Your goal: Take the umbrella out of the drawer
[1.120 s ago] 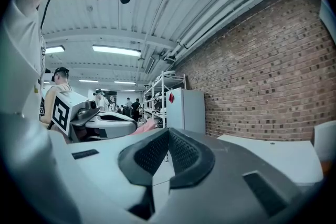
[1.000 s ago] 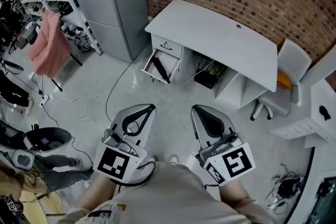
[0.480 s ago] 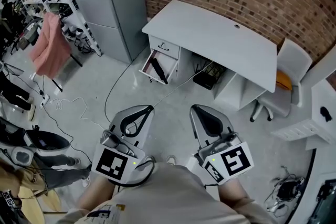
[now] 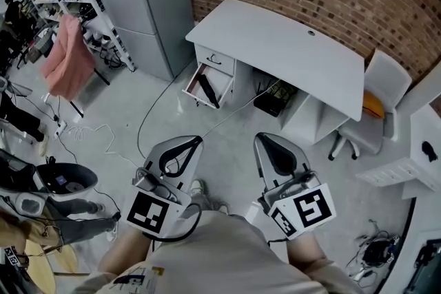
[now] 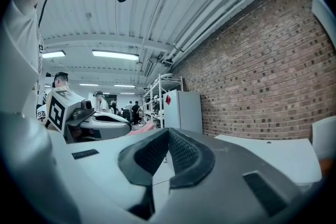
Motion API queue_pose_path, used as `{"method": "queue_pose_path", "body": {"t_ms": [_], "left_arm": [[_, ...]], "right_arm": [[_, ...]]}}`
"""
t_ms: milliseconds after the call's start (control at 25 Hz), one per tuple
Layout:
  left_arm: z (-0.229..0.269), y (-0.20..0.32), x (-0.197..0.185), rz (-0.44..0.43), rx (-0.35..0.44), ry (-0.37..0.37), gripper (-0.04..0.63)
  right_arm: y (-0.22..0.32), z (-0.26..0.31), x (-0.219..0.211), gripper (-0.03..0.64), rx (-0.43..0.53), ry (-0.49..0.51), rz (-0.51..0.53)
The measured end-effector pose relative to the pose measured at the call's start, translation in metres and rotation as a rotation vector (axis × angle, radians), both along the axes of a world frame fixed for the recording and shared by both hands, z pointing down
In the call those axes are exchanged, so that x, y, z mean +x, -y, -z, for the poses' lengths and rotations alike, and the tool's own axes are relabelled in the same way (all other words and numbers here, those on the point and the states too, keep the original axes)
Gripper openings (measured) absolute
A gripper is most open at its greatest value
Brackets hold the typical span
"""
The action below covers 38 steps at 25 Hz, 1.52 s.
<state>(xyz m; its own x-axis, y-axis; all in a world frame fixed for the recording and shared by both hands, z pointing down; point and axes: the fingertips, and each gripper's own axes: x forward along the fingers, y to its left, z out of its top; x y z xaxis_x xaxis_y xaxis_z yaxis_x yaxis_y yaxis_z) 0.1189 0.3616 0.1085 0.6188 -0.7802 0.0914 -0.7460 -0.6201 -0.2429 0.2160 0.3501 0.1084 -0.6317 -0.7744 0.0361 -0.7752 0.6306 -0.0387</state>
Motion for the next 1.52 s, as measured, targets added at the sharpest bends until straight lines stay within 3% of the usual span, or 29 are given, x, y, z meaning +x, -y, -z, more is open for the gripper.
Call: {"method": "queue_pose_path", "body": {"t_ms": [640, 1520], "left_arm": [[-0.016, 0.046, -0.023, 0.029, -0.012, -0.035, 0.008], [-0.042, 0.195, -0.111, 0.051, -0.07, -0.058, 0.008]], "right_arm": [[0.04, -0.009, -0.037, 0.008, 0.023, -0.01, 0.075], [0.197, -0.036, -0.118, 0.008, -0.039, -0.059, 0.081]]}}
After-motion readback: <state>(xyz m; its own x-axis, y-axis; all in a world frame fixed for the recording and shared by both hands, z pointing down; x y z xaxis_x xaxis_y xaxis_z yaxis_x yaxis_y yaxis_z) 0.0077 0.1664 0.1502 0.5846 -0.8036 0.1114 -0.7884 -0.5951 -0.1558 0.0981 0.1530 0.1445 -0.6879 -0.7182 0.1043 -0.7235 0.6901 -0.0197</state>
